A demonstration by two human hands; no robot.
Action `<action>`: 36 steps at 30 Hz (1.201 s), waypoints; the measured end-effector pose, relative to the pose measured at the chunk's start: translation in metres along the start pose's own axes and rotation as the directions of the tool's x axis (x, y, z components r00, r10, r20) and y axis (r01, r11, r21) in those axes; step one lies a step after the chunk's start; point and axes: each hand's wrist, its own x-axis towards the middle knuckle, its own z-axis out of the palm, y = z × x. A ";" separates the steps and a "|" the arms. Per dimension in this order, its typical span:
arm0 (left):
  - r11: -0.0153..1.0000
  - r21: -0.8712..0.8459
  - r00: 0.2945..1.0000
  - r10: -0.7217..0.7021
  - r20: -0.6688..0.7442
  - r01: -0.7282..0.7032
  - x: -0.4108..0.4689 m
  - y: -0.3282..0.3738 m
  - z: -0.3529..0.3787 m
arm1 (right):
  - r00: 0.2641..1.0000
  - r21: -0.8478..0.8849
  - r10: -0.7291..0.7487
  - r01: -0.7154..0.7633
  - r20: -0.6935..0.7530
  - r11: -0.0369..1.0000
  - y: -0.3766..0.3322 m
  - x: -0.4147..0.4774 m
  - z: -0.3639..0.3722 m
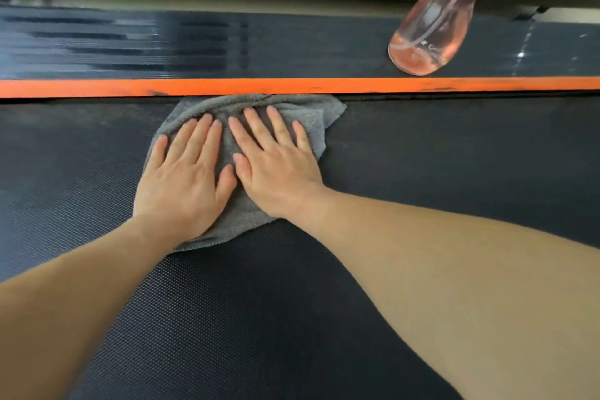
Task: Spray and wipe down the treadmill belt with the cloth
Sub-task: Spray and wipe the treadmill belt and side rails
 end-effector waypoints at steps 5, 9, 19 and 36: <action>0.997 -0.028 0.997 -0.069 0.020 0.069 -0.013 0.057 0.002 | 0.994 -0.073 -0.068 0.074 0.085 0.995 0.052 -0.049 -0.008; 0.991 -0.085 0.993 0.109 0.041 -0.105 -0.049 0.169 0.018 | 0.982 -0.093 0.120 -0.108 0.144 0.990 0.120 -0.141 -0.015; 0.931 -0.030 0.925 0.365 0.106 -0.363 -0.097 0.213 0.026 | 0.837 -0.086 0.419 -0.417 0.350 0.905 0.107 -0.244 -0.029; 0.995 -0.047 0.976 -0.082 0.199 0.093 -0.127 0.113 0.002 | 0.846 0.839 0.520 -0.367 0.121 0.402 -0.005 -0.213 -0.013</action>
